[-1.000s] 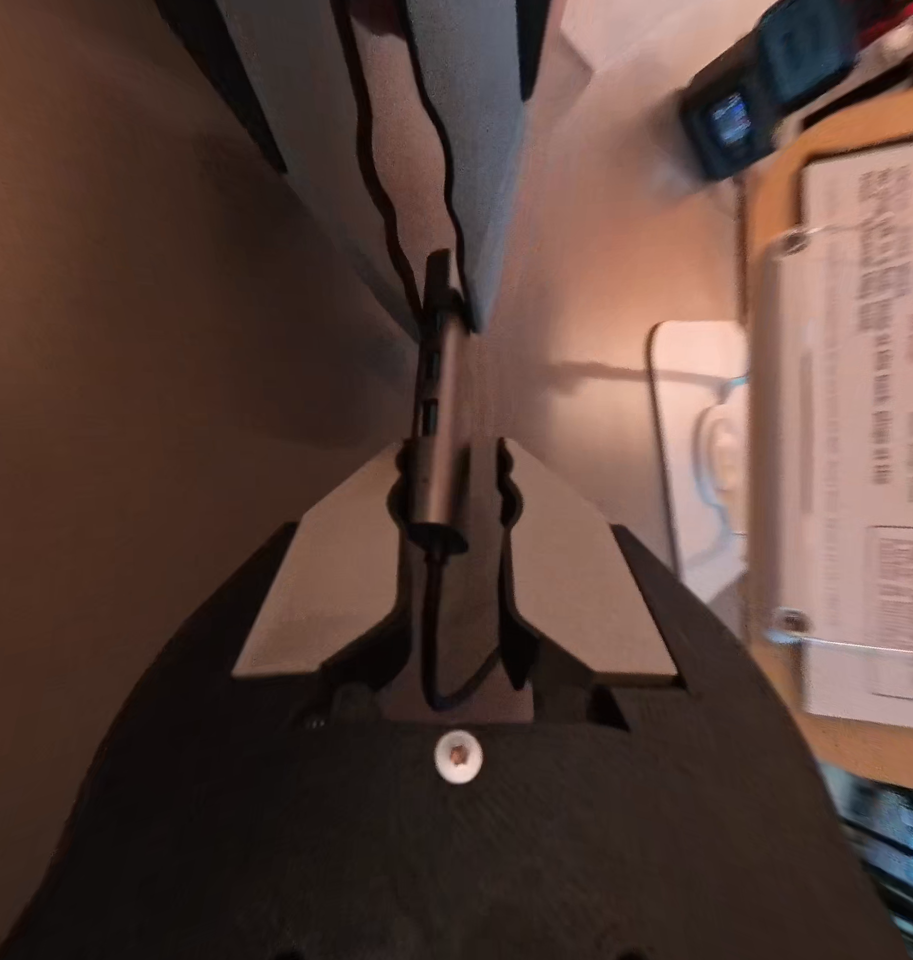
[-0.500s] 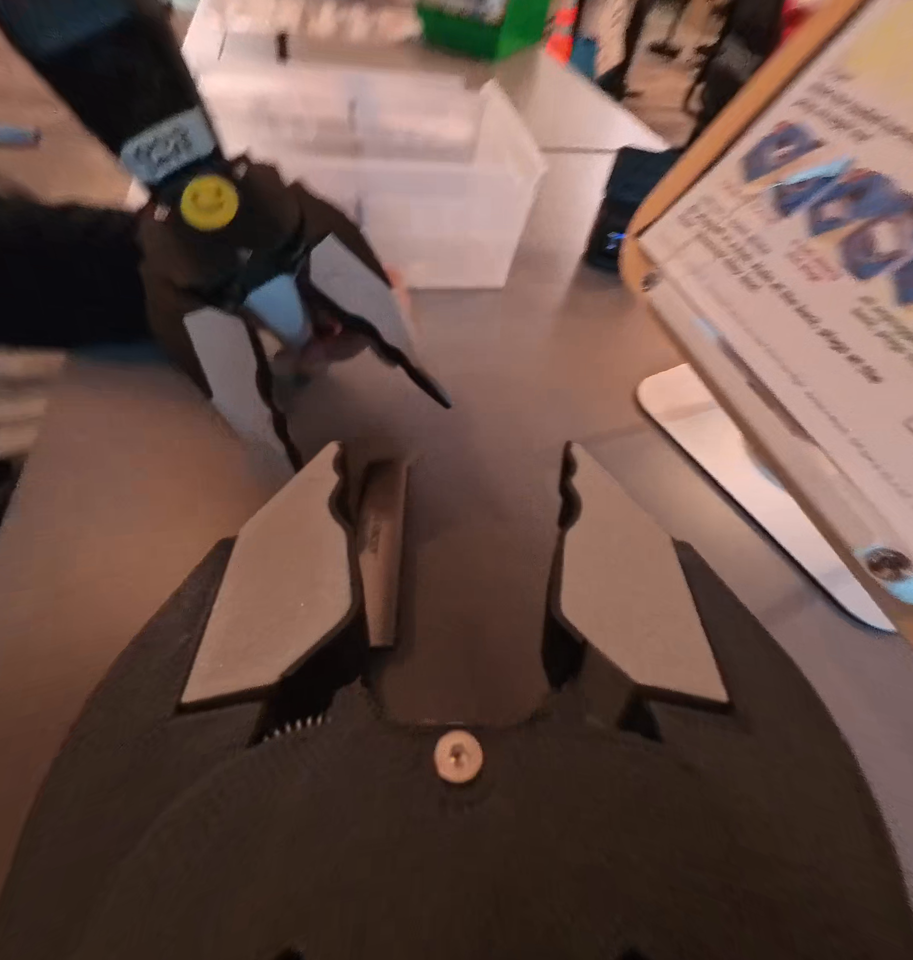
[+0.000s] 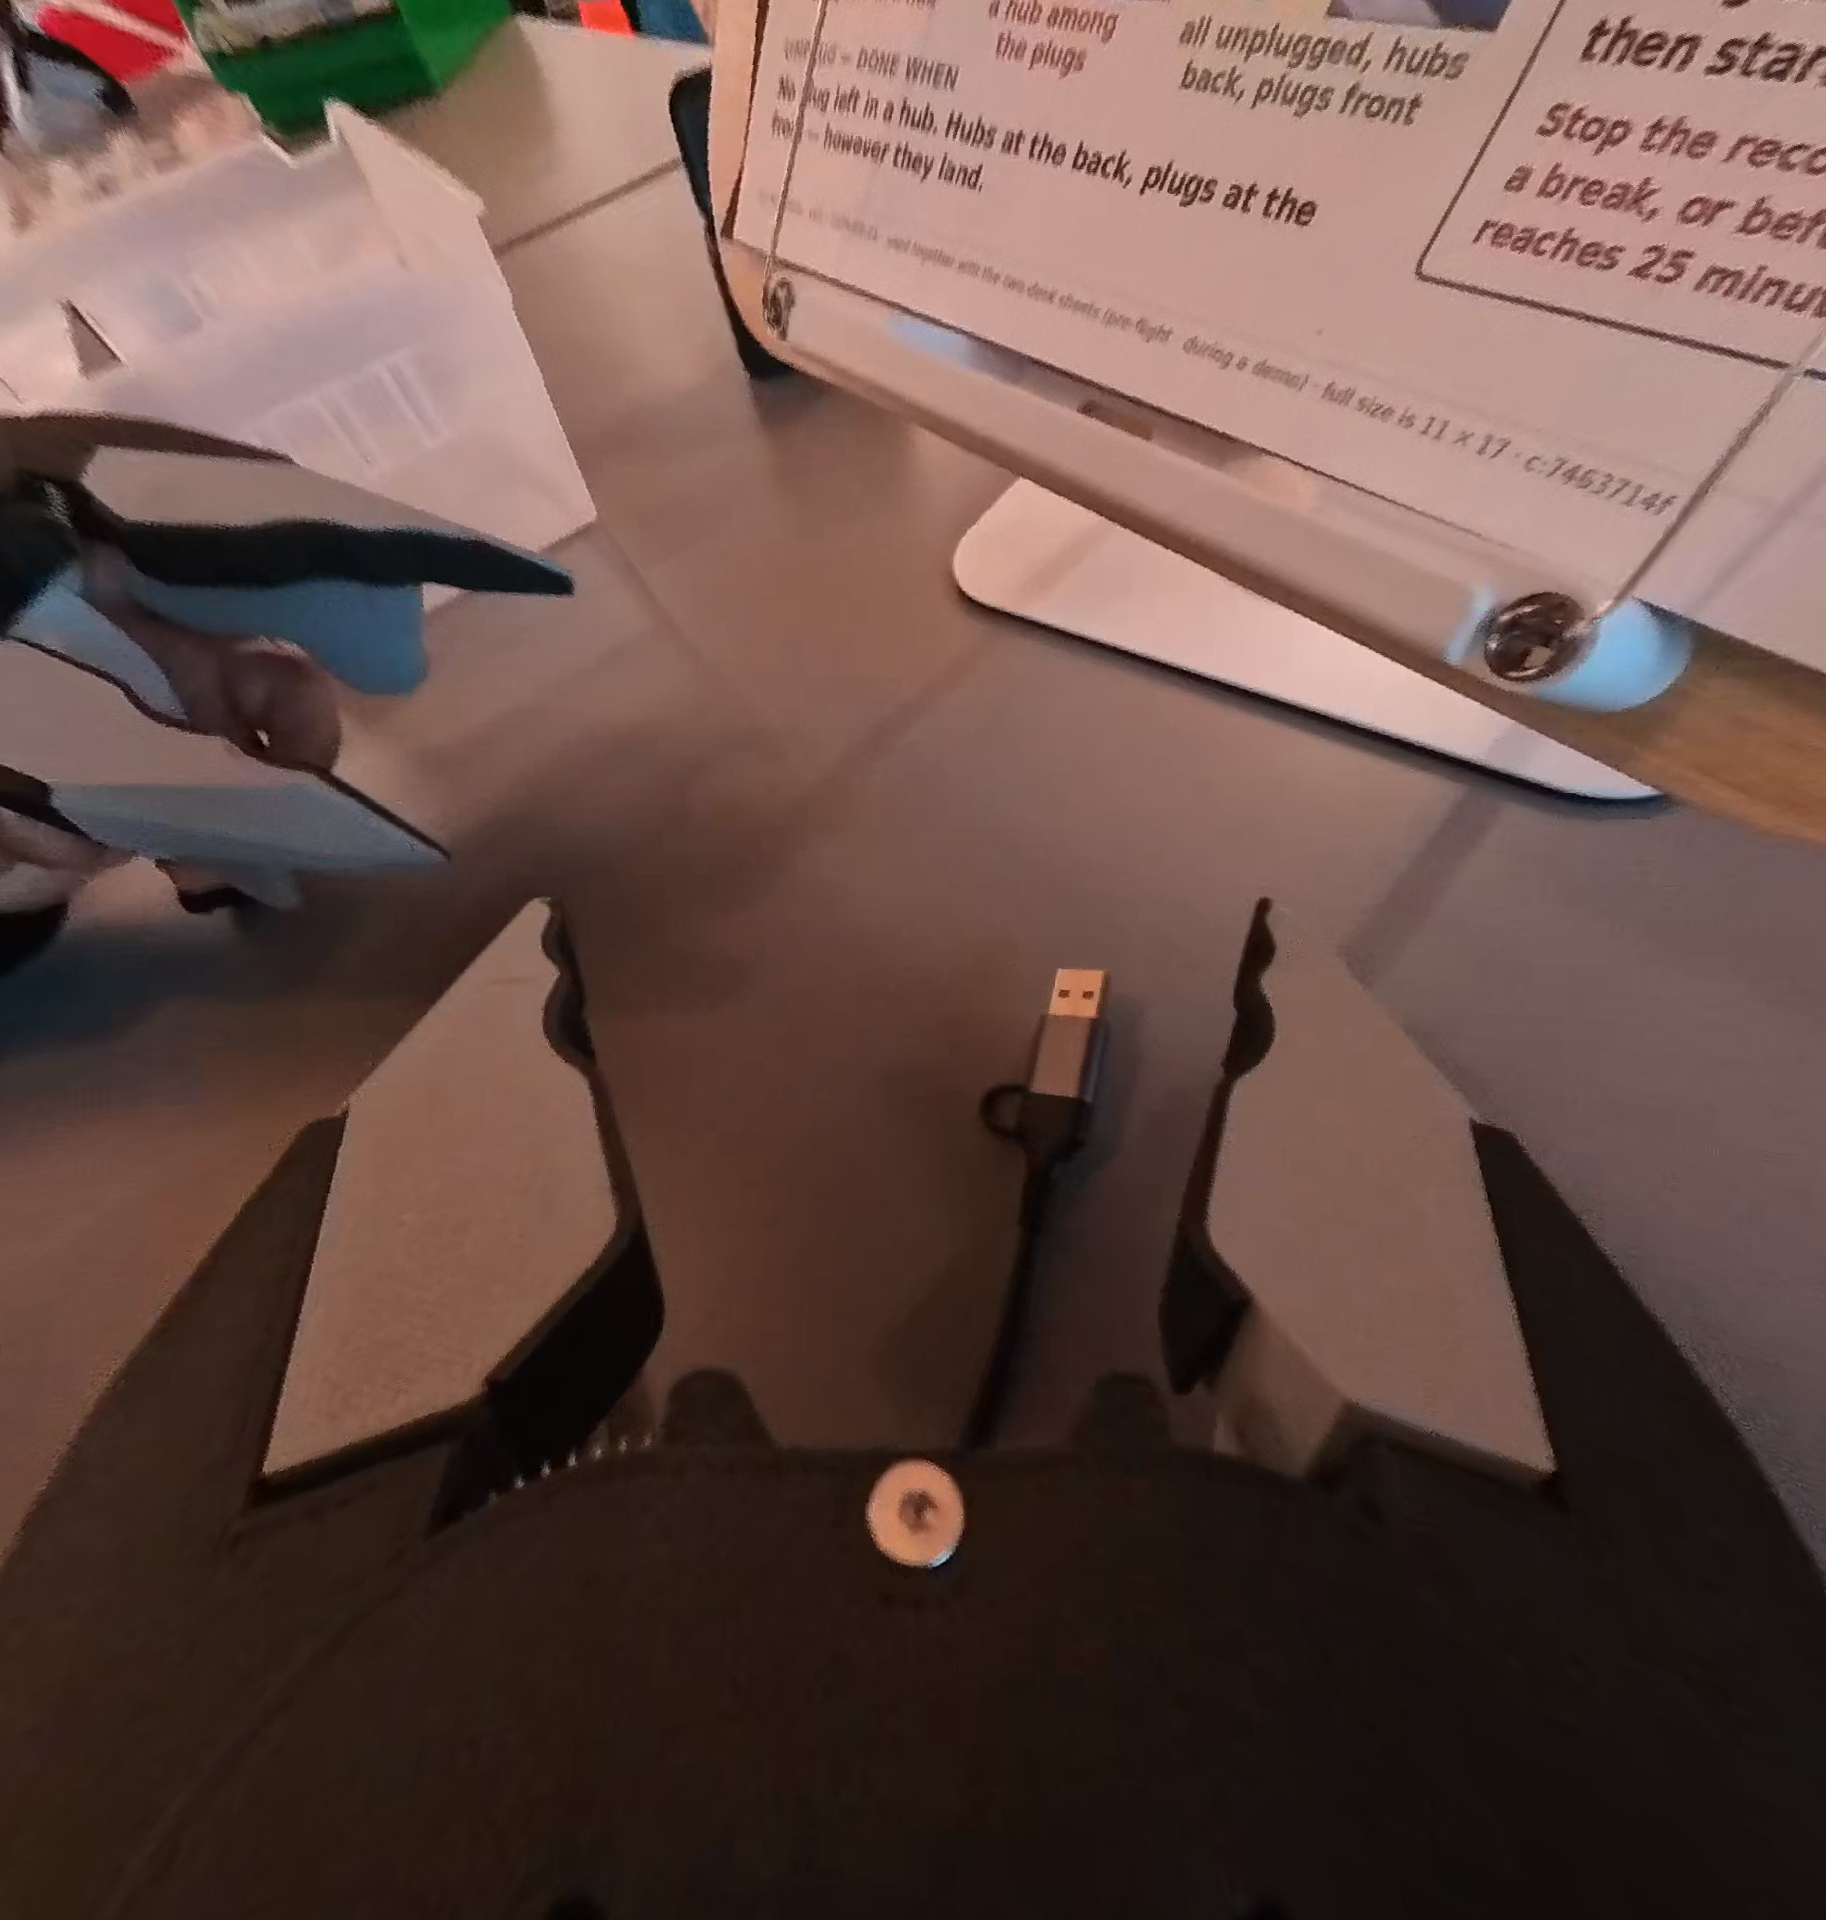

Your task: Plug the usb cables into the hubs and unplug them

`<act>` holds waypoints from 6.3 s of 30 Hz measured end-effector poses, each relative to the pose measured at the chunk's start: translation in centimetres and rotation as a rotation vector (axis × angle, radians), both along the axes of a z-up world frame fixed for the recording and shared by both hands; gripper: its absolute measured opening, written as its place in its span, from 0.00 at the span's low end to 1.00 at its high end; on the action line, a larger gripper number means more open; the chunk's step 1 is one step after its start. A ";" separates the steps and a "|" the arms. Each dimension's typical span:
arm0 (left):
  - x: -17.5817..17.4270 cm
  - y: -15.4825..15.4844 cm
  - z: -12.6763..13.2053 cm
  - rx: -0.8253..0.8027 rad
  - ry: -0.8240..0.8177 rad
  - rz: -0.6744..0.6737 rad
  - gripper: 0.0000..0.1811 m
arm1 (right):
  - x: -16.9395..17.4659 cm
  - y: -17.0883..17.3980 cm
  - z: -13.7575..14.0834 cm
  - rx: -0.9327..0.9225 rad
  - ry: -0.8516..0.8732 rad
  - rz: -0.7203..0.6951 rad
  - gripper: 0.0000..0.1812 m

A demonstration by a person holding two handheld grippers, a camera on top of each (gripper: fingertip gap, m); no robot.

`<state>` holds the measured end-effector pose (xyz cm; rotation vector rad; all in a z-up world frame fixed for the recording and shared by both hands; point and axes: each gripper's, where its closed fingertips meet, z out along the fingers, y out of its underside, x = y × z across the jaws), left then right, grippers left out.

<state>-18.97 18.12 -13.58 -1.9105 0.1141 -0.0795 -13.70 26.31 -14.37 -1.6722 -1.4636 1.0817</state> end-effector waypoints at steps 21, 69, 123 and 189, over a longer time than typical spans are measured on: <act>0.6 0.1 -0.5 -0.029 0.042 -0.027 0.43 | 0.4 1.4 1.4 -0.011 0.107 -0.044 0.57; 0.5 0.2 -1.5 -0.093 0.042 -0.027 0.41 | 0.3 1.8 2.2 0.024 0.156 -0.074 0.50; -17.7 -26.0 8.3 -0.337 0.006 0.374 0.34 | 0.3 2.4 0.1 0.058 0.045 -0.095 0.44; 4.4 -7.3 17.6 -0.019 -0.240 -0.328 0.01 | 4.6 -12.1 11.4 -0.157 0.484 0.664 0.49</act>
